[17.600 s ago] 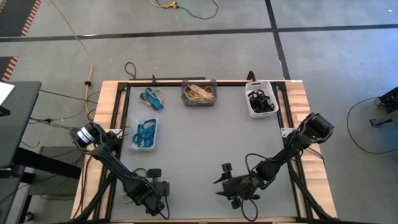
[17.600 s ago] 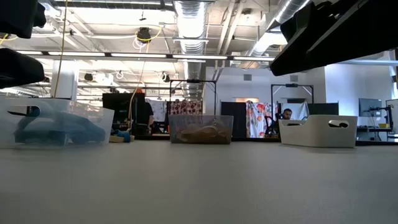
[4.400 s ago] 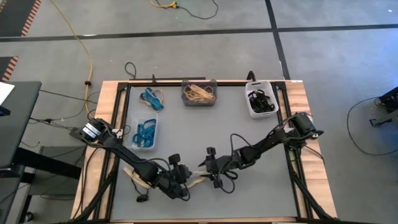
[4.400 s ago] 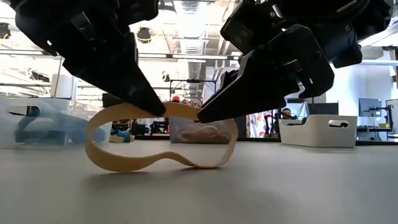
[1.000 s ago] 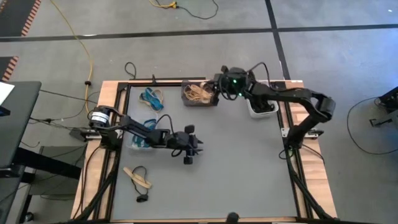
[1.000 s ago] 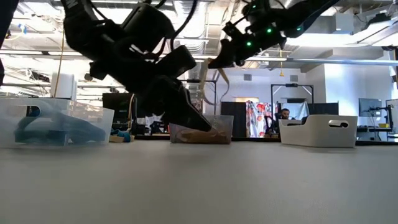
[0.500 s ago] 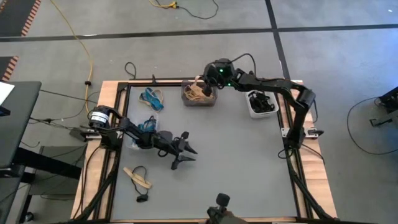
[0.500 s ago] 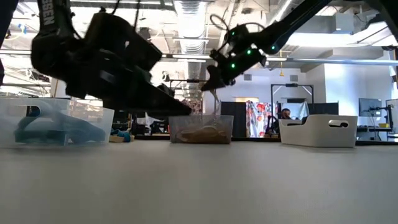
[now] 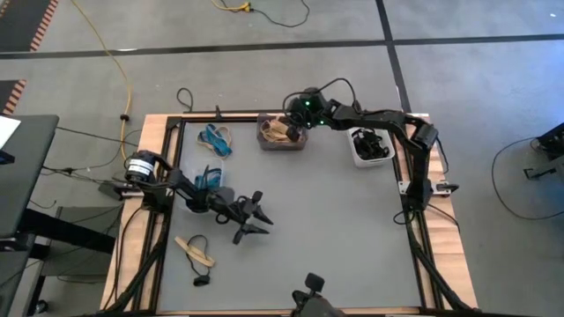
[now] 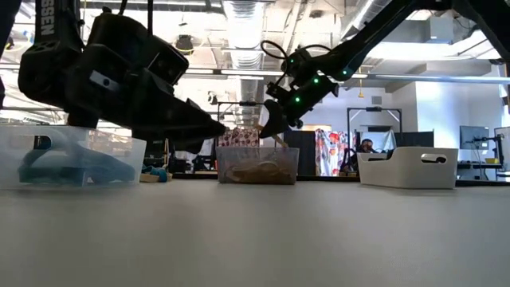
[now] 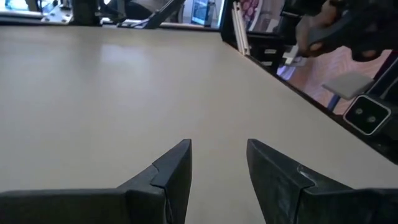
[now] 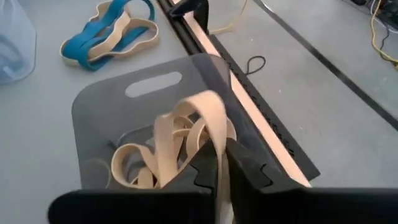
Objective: Sort rubber bands into baskets
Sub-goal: Put the brown rubber band into the black bin
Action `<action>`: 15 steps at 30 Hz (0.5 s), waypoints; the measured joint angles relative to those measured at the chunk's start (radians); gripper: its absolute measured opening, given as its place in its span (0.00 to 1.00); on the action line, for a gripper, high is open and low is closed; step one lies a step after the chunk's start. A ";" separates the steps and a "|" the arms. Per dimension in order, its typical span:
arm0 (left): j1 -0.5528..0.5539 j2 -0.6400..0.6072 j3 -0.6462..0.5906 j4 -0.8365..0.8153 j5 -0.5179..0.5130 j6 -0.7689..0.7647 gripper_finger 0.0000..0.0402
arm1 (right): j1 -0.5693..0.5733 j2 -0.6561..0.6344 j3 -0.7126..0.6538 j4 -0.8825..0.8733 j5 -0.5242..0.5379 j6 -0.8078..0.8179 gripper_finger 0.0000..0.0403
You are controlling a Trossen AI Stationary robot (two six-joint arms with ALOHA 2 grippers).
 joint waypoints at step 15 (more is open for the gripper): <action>-0.025 -0.017 0.000 -0.025 -0.003 -0.051 0.36 | 0.018 -0.012 0.000 -0.082 0.014 0.002 0.59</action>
